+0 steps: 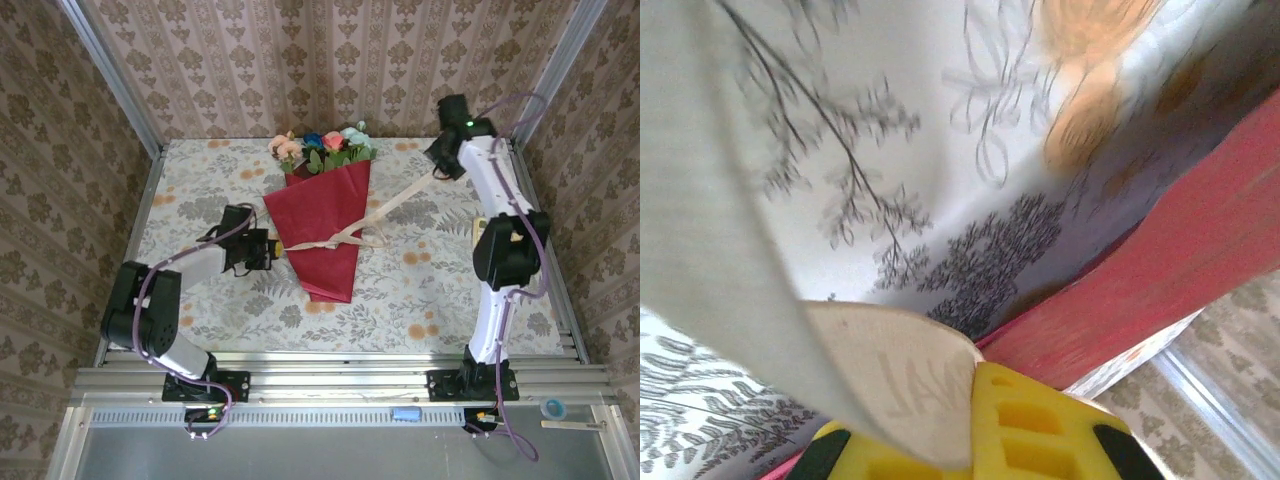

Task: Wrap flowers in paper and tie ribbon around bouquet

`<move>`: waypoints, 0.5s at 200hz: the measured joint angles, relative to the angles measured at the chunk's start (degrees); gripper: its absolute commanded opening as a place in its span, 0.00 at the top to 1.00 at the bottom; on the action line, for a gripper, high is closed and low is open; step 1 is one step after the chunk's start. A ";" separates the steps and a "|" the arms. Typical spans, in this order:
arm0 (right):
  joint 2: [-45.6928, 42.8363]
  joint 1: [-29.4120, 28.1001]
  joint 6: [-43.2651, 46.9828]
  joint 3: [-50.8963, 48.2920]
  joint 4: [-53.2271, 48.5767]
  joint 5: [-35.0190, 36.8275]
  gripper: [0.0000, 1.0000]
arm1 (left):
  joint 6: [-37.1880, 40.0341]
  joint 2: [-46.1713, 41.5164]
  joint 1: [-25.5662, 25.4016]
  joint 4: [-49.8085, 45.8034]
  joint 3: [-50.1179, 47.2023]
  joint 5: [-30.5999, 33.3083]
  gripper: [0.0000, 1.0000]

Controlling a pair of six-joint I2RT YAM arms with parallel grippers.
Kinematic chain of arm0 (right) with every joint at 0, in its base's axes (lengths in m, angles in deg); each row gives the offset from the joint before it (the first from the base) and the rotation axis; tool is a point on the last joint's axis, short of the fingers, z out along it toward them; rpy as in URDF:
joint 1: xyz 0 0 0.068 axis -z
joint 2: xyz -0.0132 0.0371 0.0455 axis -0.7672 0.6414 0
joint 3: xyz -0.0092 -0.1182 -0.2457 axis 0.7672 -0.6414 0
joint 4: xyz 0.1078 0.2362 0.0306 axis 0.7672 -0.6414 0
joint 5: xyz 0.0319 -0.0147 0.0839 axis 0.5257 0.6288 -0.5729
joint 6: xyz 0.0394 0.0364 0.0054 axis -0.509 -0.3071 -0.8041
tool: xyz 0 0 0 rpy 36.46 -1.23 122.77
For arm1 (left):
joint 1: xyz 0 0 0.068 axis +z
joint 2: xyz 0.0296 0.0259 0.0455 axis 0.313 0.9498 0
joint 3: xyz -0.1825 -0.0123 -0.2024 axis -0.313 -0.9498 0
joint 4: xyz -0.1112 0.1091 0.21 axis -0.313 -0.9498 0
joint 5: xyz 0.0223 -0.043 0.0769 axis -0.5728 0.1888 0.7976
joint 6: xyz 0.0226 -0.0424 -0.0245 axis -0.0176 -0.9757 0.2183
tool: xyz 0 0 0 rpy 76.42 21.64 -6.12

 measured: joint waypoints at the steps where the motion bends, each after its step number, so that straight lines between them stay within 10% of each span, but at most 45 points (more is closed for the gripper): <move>1: -0.13 0.11 0.02 0.07 0.00 0.07 1.00 | 0.04 -0.13 0.13 -0.07 -0.02 0.02 1.00; 100: -7.43 5.92 2.71 -3.87 0.07 3.32 1.00 | 6.51 -10.88 11.67 -14.23 -0.94 5.70 1.00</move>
